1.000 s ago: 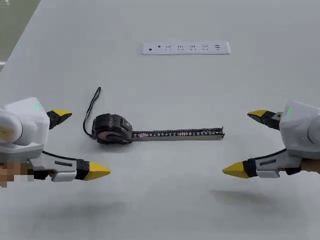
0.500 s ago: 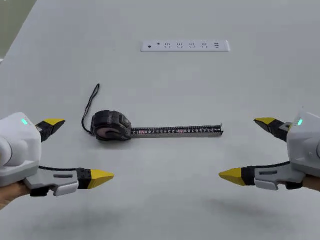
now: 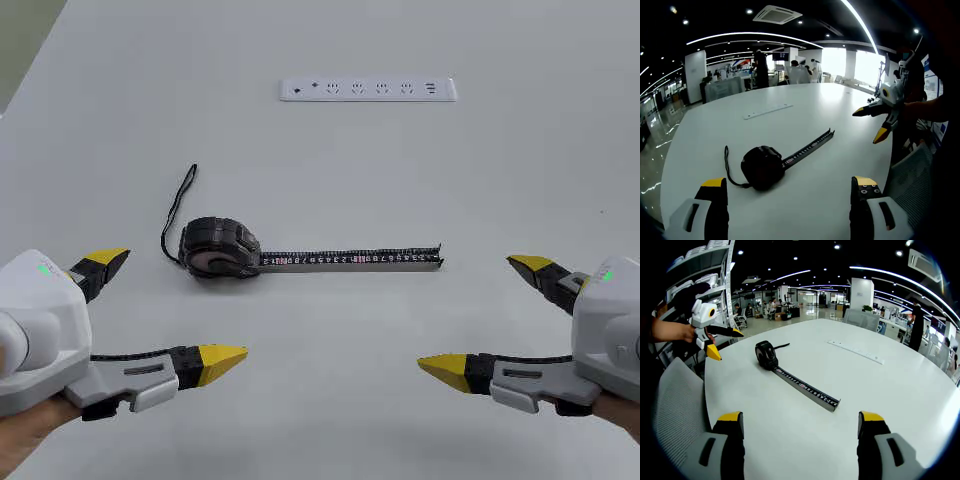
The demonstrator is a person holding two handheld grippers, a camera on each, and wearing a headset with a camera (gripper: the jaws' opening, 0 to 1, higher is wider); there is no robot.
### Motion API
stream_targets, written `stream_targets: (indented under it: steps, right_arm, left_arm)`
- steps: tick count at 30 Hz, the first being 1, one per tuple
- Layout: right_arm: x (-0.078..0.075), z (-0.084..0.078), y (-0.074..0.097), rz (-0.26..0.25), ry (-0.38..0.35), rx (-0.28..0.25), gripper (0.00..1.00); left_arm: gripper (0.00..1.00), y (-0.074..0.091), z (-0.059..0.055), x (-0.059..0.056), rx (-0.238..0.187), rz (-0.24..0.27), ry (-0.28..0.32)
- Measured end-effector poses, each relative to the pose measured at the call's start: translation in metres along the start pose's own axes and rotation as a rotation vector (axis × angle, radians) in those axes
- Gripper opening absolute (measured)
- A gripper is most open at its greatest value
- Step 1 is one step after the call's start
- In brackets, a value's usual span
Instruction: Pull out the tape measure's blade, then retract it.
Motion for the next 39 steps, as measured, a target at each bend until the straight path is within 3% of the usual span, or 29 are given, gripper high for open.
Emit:
stream_targets:
  steps: [4, 19, 39]
  right_arm:
    - [0.012, 0.002, 0.000, -0.038, -0.049, -0.037, 0.97]
    - [0.034, 0.006, 0.001, -0.073, -0.136, -0.065, 0.96]
    - [0.037, 0.009, 0.004, -0.088, -0.159, -0.061, 0.95]
  left_arm:
    - [1.00, 0.003, 0.001, -0.010, -0.033, 0.010, 0.037]
    - [1.00, 0.009, -0.012, -0.020, -0.034, 0.114, 0.115]
    - [0.99, 0.008, -0.009, -0.023, -0.016, 0.139, 0.142]
Point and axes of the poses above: the centre of the closed fingertips' face, and the gripper's own axes: y roughly backward along the fingers, x roughly to its left, z roughly out of its top, the point moved 4 cm from there along y, roughly backward along the fingers, and after that the axes turned 6 degrees about x, right-handed, at the moved point
